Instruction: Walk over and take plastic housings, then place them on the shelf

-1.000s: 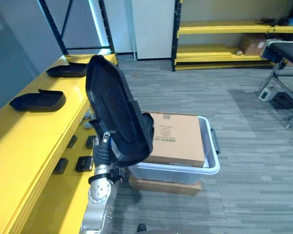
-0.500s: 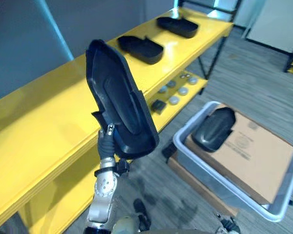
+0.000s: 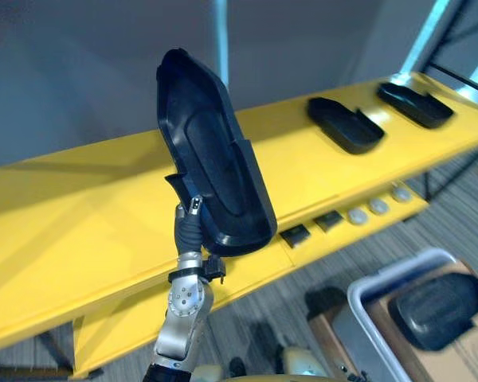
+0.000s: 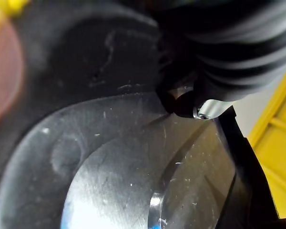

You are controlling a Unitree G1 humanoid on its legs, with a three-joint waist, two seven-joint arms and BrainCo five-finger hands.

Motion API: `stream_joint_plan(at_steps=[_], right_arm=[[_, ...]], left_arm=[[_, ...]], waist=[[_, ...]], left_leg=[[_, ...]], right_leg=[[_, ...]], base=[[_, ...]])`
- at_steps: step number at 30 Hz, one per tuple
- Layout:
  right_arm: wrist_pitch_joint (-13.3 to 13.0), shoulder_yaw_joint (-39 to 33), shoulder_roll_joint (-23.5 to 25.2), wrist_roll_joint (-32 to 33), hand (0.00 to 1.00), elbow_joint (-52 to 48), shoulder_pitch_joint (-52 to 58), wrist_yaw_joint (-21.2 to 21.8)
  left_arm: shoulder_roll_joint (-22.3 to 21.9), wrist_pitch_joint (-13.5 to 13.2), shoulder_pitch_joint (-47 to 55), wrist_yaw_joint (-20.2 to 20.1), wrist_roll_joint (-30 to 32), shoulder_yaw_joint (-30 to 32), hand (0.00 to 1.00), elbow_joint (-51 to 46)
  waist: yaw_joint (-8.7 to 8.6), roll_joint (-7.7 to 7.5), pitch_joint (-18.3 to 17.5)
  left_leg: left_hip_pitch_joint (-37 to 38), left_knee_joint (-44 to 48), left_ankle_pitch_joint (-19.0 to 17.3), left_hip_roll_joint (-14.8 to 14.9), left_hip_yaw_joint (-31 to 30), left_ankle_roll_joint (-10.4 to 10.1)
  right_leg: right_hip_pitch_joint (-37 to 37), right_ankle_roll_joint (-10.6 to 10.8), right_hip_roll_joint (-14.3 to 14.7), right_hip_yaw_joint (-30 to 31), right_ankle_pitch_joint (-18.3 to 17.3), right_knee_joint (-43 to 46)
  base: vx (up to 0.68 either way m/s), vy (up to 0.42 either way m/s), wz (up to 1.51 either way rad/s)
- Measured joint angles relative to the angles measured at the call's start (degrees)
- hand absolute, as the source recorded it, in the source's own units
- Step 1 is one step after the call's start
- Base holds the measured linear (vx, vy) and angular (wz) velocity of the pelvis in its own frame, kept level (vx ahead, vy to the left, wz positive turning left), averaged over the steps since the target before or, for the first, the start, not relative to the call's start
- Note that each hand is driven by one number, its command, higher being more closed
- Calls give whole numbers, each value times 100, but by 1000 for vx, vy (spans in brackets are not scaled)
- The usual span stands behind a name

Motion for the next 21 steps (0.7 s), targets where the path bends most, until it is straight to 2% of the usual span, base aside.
stream_joint_plan(at_steps=[2, 4, 8, 11, 16, 18, 21], right_arm=[[-5, -1, 5, -1, 0, -64, 1, 1], [-13, -2, 5, -10, 0, -66, -2, 1], [-16, -6, -1, -41, 0, -57, 9, 0], [-20, -15, -1, -54, 0, 11, 5, -1], [-32, -60, -27, -125, 0, 188, -112, -6], [-30, -85, -48, -176, 0, 280, -78, -17], [-26, -86, -72, -225, 0, 337, -32, -25]], left_arm=[[-7, 2, 7, -85, -2, -45, 100, 0], [-10, 4, 8, -112, -2, -193, 100, 1], [-10, 15, -20, -110, 32, -255, 100, 67], [11, 48, -319, -79, 194, -238, 100, 525], [107, 307, -1156, 288, 397, 63, 100, 1826], [183, 463, -1521, 525, 397, 214, 100, 2371], [345, 543, -1955, 747, 389, 314, 100, 2978]], waist=[[14, 1, -16], [21, -10, -67], [36, 12, -183], [22, 34, -199], [-246, 176, -258], [-354, 192, -256], [-492, 195, -254]], left_leg=[[73, -98, 69, 59, -62, -88], [181, -295, 237, 77, -59, -336], [327, -555, 401, 123, -67, -348], [494, -746, 532, 157, -98, -248], [626, -1320, 893, 202, -120, -165], [640, -1473, 996, 228, -94, -239], [621, -1682, 1077, 263, -67, -349]], right_leg=[[128, -46, 48, -112, 28, -155], [214, -120, 53, -194, 75, -348], [365, -228, 110, -261, 151, -580], [532, -265, 161, -292, 252, -764], [636, -255, 256, -273, 659, -1296], [631, -262, 291, -242, 806, -1433], [621, -256, 341, -199, 964, -1678]], base=[[163, -158, 17], [157, -110, 19], [72, -69, 6], [23, -49, 5], [-78, -16, -2], [-146, -7, -7], [-145, -13, -8]])
